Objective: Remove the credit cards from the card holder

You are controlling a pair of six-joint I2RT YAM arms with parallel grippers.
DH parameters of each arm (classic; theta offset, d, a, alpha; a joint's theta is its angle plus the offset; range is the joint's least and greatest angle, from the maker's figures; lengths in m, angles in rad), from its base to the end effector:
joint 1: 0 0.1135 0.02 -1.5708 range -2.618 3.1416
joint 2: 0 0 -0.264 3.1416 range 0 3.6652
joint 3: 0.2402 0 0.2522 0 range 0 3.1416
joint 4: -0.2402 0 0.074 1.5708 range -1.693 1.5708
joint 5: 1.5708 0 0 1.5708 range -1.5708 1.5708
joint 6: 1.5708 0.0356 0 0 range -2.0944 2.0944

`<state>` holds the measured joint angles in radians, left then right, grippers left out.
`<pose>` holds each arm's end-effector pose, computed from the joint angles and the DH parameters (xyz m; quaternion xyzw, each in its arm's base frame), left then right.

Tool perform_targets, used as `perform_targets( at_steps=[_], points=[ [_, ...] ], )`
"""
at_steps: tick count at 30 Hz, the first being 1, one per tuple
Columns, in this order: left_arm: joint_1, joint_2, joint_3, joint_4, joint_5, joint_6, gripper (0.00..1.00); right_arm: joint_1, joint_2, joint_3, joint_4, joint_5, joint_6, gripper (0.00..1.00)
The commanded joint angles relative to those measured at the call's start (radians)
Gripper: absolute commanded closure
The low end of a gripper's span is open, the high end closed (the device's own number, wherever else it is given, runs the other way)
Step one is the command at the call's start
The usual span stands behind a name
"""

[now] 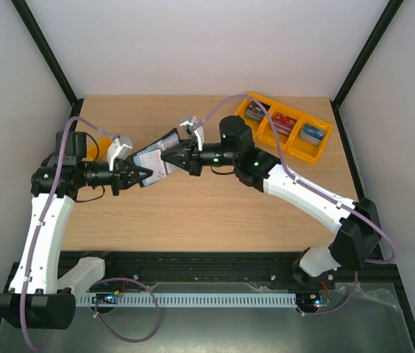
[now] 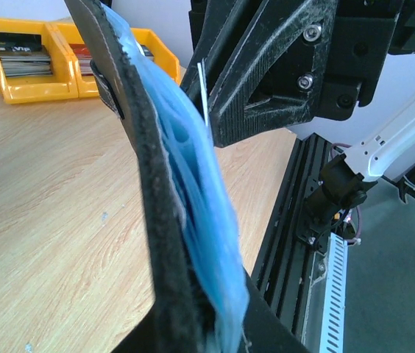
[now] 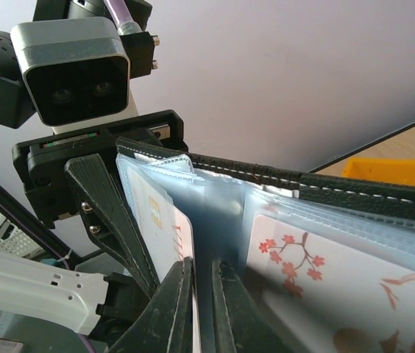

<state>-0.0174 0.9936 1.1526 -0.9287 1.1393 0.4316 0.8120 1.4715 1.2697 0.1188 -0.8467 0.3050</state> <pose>0.1716 -0.0353 0.3709 0.3777 0.7092 -0.4185 0.4235 0.2167 0.2673 0.3778 -0.4375 0.5797 0.5835 0.3634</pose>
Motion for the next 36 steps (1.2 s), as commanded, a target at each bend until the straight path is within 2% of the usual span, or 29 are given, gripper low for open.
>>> perform_targets(
  at_steps=[1,16,19,22,25,36],
  points=[
    [-0.001,-0.019,0.011,-0.008,0.034,0.027,0.98,-0.002,0.011,0.012,0.054,-0.007,0.022,0.94],
    [-0.001,-0.019,0.009,-0.01,0.038,0.034,0.98,0.036,0.051,0.036,0.053,-0.052,0.021,0.93],
    [-0.001,-0.019,0.007,-0.01,0.037,0.033,0.98,0.038,0.051,0.036,0.06,-0.079,0.025,0.98],
    [-0.001,-0.02,0.002,-0.003,0.036,0.027,0.98,0.038,0.033,0.025,0.076,-0.096,0.025,0.98],
    [0.0,-0.021,-0.01,0.005,0.049,0.022,0.92,0.035,0.012,0.014,0.07,-0.081,0.015,0.98],
    [0.0,-0.028,-0.061,0.065,0.068,-0.042,0.89,-0.005,-0.04,-0.049,0.03,-0.023,0.032,0.98]
  ],
)
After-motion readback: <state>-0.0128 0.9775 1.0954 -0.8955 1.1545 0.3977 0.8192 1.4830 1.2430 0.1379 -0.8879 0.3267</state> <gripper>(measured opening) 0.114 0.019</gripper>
